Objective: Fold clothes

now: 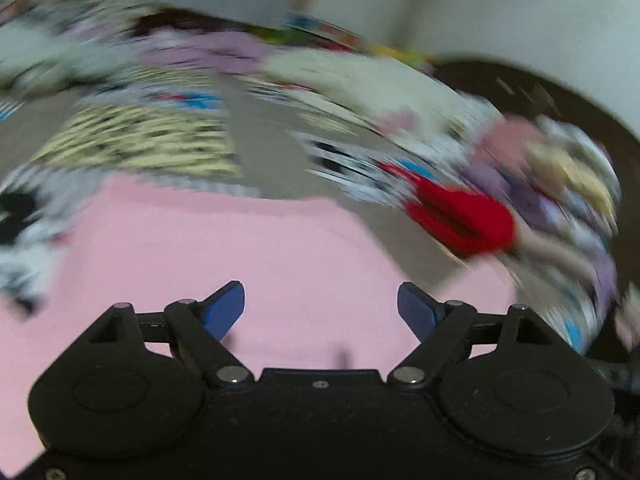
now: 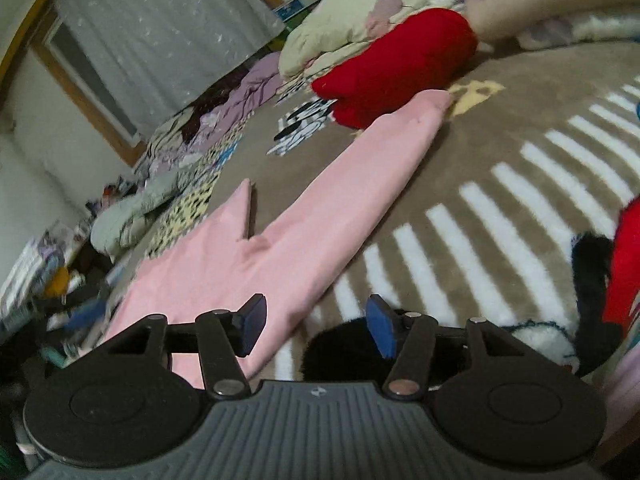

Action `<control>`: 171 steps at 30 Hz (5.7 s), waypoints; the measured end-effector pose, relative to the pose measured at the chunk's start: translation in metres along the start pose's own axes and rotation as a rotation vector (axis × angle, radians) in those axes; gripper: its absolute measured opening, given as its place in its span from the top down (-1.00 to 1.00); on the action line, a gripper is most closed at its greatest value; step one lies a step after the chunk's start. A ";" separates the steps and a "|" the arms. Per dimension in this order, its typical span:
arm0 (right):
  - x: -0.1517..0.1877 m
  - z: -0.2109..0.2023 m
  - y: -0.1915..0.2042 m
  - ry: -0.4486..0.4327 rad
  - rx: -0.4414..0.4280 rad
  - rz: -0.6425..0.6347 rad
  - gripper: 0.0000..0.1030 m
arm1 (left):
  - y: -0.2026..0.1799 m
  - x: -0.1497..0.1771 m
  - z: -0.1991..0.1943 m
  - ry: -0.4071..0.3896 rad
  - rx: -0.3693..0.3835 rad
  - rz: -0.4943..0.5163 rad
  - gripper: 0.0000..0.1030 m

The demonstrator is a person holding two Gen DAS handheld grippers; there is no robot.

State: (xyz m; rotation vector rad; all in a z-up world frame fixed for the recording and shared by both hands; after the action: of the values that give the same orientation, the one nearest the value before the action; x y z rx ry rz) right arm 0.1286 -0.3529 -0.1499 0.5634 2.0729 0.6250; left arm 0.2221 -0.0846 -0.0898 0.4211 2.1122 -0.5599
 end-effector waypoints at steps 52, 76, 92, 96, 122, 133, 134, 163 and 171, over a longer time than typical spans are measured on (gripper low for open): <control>-0.056 -0.039 -0.150 -0.366 -0.069 0.455 -0.50 | -0.270 -0.003 0.201 0.215 -0.158 0.562 0.93; 0.047 0.003 -0.007 -0.021 -0.149 -0.499 -0.48 | -0.025 -0.060 -0.005 -0.077 -0.133 -0.095 0.94; 0.087 0.000 0.065 -0.040 -0.082 -0.882 0.69 | 0.075 -0.024 -0.073 -0.190 -0.142 -0.253 0.94; 0.096 0.005 0.086 -0.040 -0.078 -0.979 0.70 | 0.093 -0.017 -0.084 -0.213 -0.139 -0.259 0.94; 0.123 0.006 0.143 -0.001 -0.254 -1.126 -0.02 | 0.163 0.023 -0.083 -0.224 -0.191 -0.296 0.94; 0.122 0.024 0.148 0.141 -0.270 -1.071 0.09 | 0.223 0.045 -0.093 -0.222 -0.263 -0.646 0.04; 0.121 0.023 0.149 0.133 -0.271 -1.070 0.09 | 0.224 0.046 -0.094 -0.220 -0.260 -0.644 0.04; 0.130 0.047 0.177 0.176 -0.334 -1.123 0.29 | 0.212 0.014 -0.020 -0.103 -0.300 -0.389 0.65; 0.141 0.048 0.186 0.092 -0.270 -1.198 0.28 | 0.215 0.015 -0.024 -0.074 -0.266 -0.446 0.50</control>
State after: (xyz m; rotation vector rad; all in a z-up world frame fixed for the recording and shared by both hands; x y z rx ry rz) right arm 0.1253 -0.1148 -0.1460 -0.8488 1.9291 0.1821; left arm 0.3026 0.1101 -0.1400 -0.2252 2.1773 -0.5238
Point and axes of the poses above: each gripper's, at about its wrist camera, not at the fingertips, and z roughly the way its jaws point, y to its left, x to its underside, the point moved 3 cm from there along z, roughly the way its jaws point, and after that the axes turned 2 degrees about z, right-handed, at the moved point
